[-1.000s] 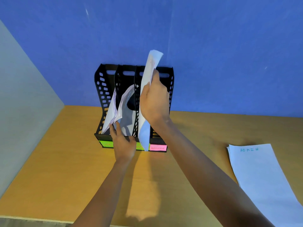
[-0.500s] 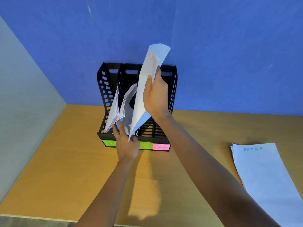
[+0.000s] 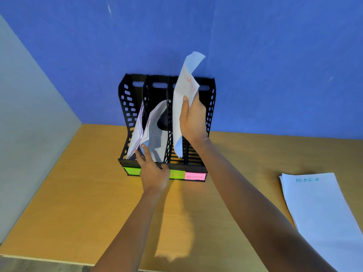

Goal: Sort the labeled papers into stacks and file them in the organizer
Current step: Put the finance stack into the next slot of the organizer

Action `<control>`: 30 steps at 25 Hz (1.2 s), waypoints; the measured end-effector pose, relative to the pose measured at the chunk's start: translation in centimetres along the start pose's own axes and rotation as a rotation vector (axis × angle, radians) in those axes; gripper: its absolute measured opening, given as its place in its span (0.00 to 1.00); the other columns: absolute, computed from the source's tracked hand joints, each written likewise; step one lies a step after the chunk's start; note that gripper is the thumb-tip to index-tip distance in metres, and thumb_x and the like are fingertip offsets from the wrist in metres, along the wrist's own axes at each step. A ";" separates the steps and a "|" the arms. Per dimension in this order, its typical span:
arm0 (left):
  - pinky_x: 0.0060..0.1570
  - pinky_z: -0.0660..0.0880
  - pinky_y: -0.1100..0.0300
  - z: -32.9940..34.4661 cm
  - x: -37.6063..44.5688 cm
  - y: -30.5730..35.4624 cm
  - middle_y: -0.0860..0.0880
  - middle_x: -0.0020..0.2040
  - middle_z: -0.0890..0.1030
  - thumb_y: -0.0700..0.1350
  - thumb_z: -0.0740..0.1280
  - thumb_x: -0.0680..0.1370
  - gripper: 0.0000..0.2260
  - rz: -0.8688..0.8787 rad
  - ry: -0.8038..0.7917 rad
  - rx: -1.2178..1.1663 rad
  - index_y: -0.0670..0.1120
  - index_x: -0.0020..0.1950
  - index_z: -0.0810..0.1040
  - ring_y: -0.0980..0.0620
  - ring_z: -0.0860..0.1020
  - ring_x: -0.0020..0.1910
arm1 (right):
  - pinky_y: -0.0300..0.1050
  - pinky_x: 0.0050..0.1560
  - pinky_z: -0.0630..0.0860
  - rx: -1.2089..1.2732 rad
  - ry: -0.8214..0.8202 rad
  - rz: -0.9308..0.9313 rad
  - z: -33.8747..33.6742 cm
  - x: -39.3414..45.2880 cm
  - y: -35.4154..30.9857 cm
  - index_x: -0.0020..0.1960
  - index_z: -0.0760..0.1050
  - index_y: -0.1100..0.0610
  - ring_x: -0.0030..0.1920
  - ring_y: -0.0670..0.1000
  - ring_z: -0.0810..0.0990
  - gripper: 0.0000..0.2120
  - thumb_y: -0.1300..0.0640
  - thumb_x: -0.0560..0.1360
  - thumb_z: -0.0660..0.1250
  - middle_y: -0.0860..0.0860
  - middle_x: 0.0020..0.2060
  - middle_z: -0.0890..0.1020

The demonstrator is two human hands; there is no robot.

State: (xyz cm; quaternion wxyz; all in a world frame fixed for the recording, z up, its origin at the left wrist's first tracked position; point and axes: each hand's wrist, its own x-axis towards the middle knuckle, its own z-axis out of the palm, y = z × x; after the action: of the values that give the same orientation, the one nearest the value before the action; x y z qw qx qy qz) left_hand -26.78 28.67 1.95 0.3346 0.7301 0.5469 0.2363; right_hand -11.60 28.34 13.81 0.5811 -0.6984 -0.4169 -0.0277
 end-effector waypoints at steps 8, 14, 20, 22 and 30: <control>0.38 0.72 0.58 0.0 -0.3 0.1 0.44 0.82 0.44 0.41 0.70 0.74 0.44 0.002 -0.011 0.029 0.52 0.81 0.45 0.44 0.78 0.39 | 0.39 0.34 0.72 -0.069 -0.174 0.192 3.2 -4.9 5.7 0.72 0.61 0.56 0.33 0.41 0.75 0.17 0.54 0.84 0.52 0.44 0.37 0.74; 0.47 0.78 0.50 0.4 -0.9 -0.1 0.47 0.81 0.40 0.39 0.69 0.74 0.44 0.024 -0.047 0.117 0.52 0.81 0.45 0.43 0.81 0.43 | 0.45 0.54 0.79 -0.001 -0.340 0.378 4.3 -7.9 6.7 0.74 0.61 0.60 0.60 0.54 0.79 0.22 0.54 0.83 0.59 0.57 0.62 0.78; 0.73 0.49 0.30 2.0 -2.5 0.4 0.46 0.81 0.40 0.40 0.69 0.75 0.41 0.029 -0.035 0.185 0.50 0.81 0.47 0.42 0.69 0.73 | 0.29 0.45 0.77 0.306 -0.359 0.565 1.4 -9.8 6.9 0.73 0.62 0.59 0.55 0.44 0.79 0.34 0.48 0.75 0.72 0.51 0.61 0.78; 0.73 0.50 0.30 3.1 -4.1 0.8 0.46 0.81 0.45 0.40 0.68 0.74 0.38 0.087 0.013 0.188 0.48 0.80 0.53 0.42 0.59 0.78 | 0.32 0.46 0.79 0.366 -0.258 0.549 -0.9 -11.0 7.3 0.71 0.64 0.54 0.54 0.41 0.81 0.32 0.41 0.74 0.71 0.45 0.58 0.80; 0.70 0.65 0.45 11.0 -11.8 6.8 0.43 0.71 0.64 0.40 0.69 0.71 0.31 0.474 -0.076 0.056 0.44 0.73 0.65 0.42 0.64 0.73 | 0.41 0.44 0.80 0.090 0.223 0.492 -18.2 -14.7 16.0 0.59 0.74 0.49 0.45 0.44 0.82 0.10 0.47 0.79 0.65 0.43 0.45 0.82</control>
State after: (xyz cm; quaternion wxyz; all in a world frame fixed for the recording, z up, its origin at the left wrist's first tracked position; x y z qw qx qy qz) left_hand -18.06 13.68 -0.04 0.2699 0.8555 0.3536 0.2650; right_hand -3.19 5.38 -0.63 0.6430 -0.7449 -0.1689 0.0562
